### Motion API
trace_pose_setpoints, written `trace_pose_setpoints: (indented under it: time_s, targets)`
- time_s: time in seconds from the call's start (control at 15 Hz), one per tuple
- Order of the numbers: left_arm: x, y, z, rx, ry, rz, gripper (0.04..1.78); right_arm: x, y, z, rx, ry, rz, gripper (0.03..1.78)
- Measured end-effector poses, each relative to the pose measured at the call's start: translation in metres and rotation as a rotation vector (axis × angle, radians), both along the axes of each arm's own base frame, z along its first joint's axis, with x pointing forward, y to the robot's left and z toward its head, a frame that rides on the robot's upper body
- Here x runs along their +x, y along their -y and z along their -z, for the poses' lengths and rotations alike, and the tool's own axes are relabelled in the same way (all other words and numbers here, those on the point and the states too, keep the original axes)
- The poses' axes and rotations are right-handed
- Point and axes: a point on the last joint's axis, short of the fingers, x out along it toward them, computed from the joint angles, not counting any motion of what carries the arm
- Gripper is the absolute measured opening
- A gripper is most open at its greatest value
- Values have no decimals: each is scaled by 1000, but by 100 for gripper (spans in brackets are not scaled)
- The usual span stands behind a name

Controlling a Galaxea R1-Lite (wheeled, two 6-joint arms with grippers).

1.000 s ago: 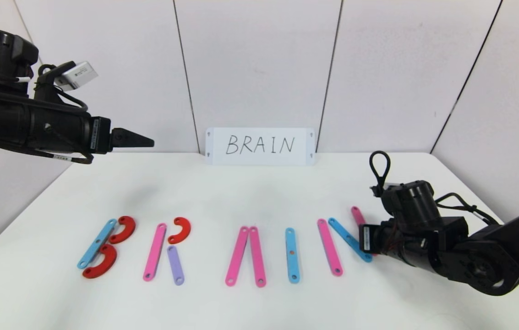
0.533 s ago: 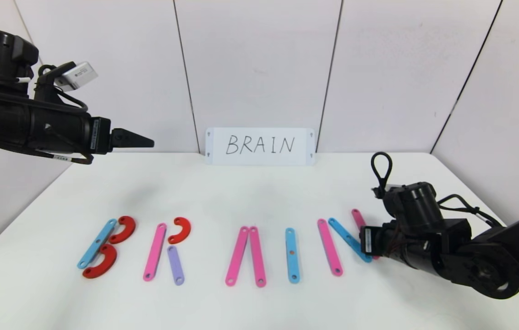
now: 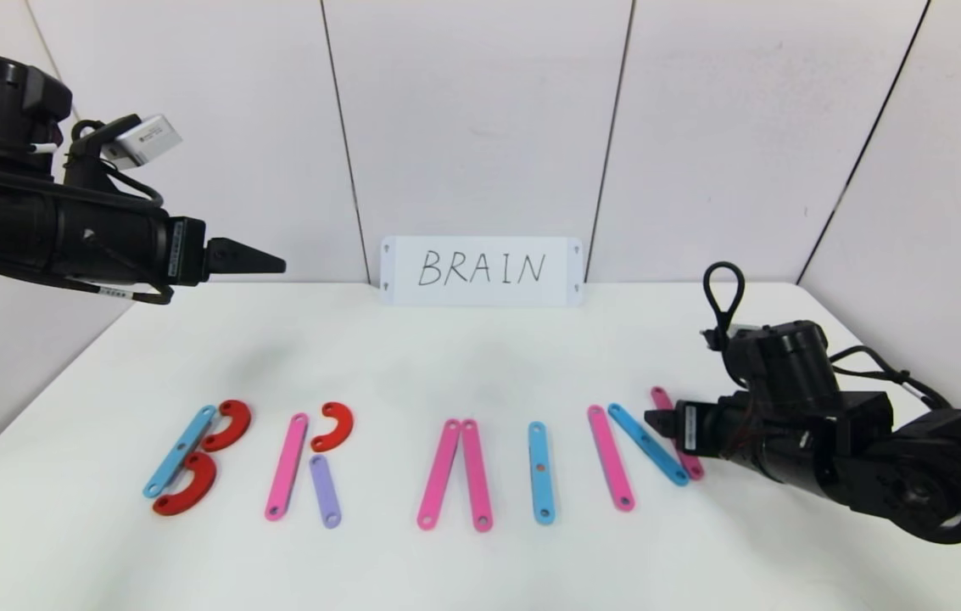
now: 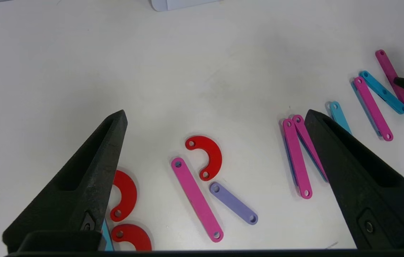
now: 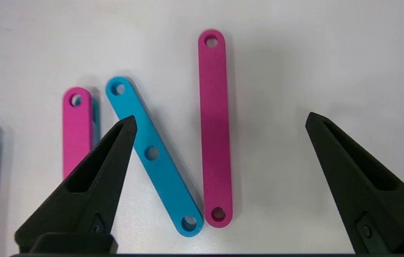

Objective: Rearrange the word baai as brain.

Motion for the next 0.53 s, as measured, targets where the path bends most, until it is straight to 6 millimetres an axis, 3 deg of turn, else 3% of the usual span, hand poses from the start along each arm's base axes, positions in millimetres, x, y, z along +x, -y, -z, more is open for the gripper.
trace_pose_setpoints:
  time_s: [0.53]
  targets:
    - [-5,-1,-3,1,11,-3,174,17,-5,-55,40,59,-200,173]
